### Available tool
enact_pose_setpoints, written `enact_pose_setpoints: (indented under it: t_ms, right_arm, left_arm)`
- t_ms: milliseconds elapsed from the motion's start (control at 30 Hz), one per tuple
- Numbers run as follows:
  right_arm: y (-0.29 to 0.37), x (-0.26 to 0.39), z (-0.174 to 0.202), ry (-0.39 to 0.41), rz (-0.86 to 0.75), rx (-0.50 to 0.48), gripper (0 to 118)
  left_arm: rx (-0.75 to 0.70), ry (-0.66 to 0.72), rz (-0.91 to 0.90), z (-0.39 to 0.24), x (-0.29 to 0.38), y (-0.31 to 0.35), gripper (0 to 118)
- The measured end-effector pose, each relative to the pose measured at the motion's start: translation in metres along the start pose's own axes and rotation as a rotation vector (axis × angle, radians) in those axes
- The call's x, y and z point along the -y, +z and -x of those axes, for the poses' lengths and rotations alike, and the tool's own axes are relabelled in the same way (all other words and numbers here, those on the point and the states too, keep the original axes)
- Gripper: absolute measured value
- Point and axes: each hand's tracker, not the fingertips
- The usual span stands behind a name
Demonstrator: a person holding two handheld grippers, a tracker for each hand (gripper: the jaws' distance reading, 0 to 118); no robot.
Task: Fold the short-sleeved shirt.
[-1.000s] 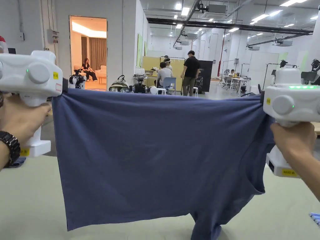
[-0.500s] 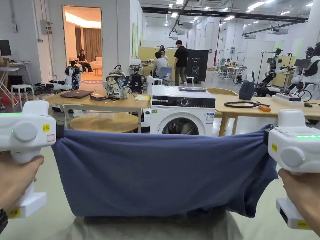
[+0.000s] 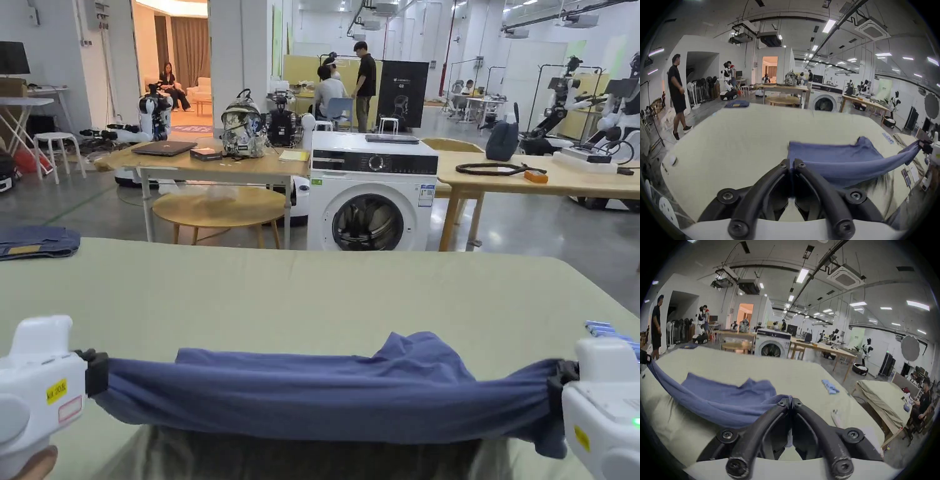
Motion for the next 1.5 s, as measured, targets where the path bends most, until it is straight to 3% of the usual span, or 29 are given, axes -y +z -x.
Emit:
enact_pose_setpoints:
  t_ms: [133, 367, 467, 667, 833, 900, 1000, 1100, 1167, 1400, 1467, 1500]
  right_arm:
    - [0.014, 0.049, 0.004, -0.041, 0.104, -0.022, 1]
    - [0.018, 0.121, 0.012, 0.014, 0.306, -0.054, 1]
    - [0.013, 0.135, 0.011, 0.014, 0.379, -0.075, 1]
    - [-0.004, 0.153, 0.013, 0.096, 0.520, -0.095, 2]
    - [-0.028, 0.169, 0.014, 0.065, 0.611, -0.116, 12]
    - [-0.031, 0.167, 0.015, 0.058, 0.607, -0.107, 15]
    - [-0.028, 0.153, 0.013, 0.034, 0.600, -0.091, 56]
    - [-0.023, 0.133, 0.008, -0.012, 0.503, -0.069, 64]
    - [-0.020, 0.116, 0.010, -0.042, 0.431, -0.064, 66]
    - [0.000, 0.068, 0.055, -0.113, 0.129, -0.112, 66]
    - [0.007, 0.060, 0.070, -0.123, 0.032, -0.106, 63]
    - [0.010, 0.056, 0.077, -0.137, -0.008, -0.104, 51]
  left_arm:
    - [-0.024, -0.046, 0.081, 0.001, 0.047, 0.006, 0]
    - [-0.027, -0.036, 0.270, 0.005, 0.113, -0.003, 0]
    - [-0.042, -0.033, 0.355, 0.008, 0.131, -0.013, 0]
    - [-0.034, -0.035, 0.469, 0.017, 0.149, -0.031, 0]
    - [-0.015, -0.026, 0.511, 0.022, 0.155, -0.042, 4]
    - [-0.006, -0.028, 0.522, 0.022, 0.151, -0.040, 6]
    - [-0.003, -0.008, 0.527, 0.020, 0.139, -0.032, 28]
    - [0.053, 0.073, 0.452, 0.018, 0.119, -0.019, 46]
    - [0.077, 0.107, 0.383, 0.014, 0.106, -0.013, 46]
    - [0.070, 0.028, 0.155, -0.025, 0.081, -0.013, 44]
    - [0.061, -0.012, 0.050, -0.041, 0.077, -0.007, 36]
    - [0.047, -0.039, 0.000, -0.050, 0.076, -0.004, 25]
